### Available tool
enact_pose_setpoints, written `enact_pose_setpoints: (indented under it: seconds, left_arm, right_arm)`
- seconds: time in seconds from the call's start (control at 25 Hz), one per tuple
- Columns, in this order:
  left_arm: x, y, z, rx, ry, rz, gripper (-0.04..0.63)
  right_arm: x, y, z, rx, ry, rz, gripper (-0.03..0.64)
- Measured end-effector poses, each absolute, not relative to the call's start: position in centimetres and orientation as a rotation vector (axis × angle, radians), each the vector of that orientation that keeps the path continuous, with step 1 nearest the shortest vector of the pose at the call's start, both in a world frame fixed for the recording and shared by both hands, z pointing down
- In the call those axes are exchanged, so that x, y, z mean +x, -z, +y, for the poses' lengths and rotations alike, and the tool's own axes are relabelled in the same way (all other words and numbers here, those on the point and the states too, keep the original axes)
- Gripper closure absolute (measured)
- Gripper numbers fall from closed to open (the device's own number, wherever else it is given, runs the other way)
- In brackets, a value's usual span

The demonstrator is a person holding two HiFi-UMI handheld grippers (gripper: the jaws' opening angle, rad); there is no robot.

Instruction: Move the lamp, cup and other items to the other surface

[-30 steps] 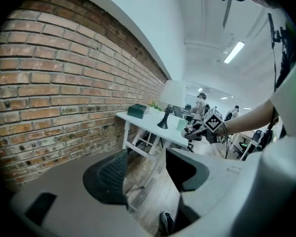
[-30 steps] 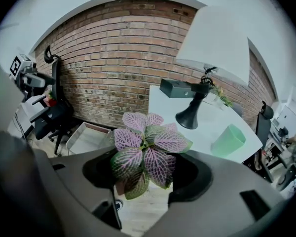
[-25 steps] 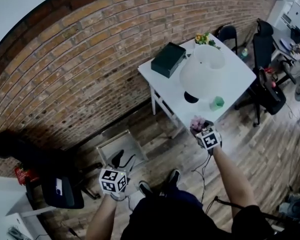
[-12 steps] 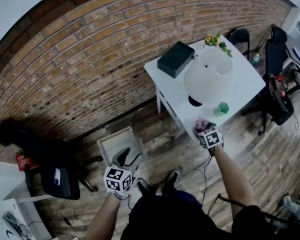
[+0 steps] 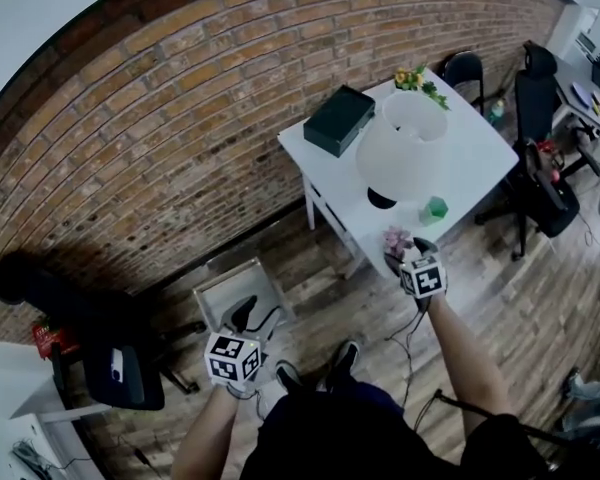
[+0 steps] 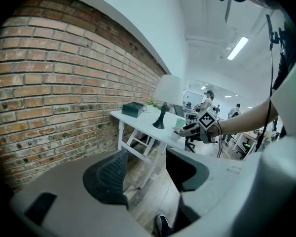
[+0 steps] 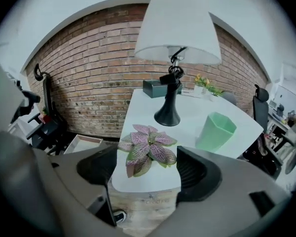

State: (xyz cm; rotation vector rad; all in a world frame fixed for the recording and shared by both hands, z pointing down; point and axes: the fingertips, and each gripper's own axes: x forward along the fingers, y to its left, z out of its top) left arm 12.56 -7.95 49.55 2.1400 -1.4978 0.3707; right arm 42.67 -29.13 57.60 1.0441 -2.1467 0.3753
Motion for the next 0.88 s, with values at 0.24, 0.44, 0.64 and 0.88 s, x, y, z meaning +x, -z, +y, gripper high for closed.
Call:
enact_pose_setpoints:
  seconds: [0.24,0.44,0.64,0.88]
  left_arm:
    - [12.3,-47.5,-8.0,2.217,-0.354,-1.466,0.354]
    - [11.7,-45.6,-8.2,2.279,-0.336,-1.462,0.354]
    - [9.7,-41.4,-9.3,2.333,-0.247,-1.525,0.356]
    - [8.4,-35.6,-9.6,2.373,-0.184,-1.581,0.381]
  right_arm:
    - [42.4,-53.0,-26.6,1.130,-0.413,-2.223,0.250]
    - [41.8,-48.7,-24.7,1.248,-0.407,-2.293,0.299]
    - [37.5,-41.6,-22.2,1.293,-0.394,-2.474,0.388]
    - [30.3,-35.1,-18.7,1.233,-0.204,-2.630,0.493]
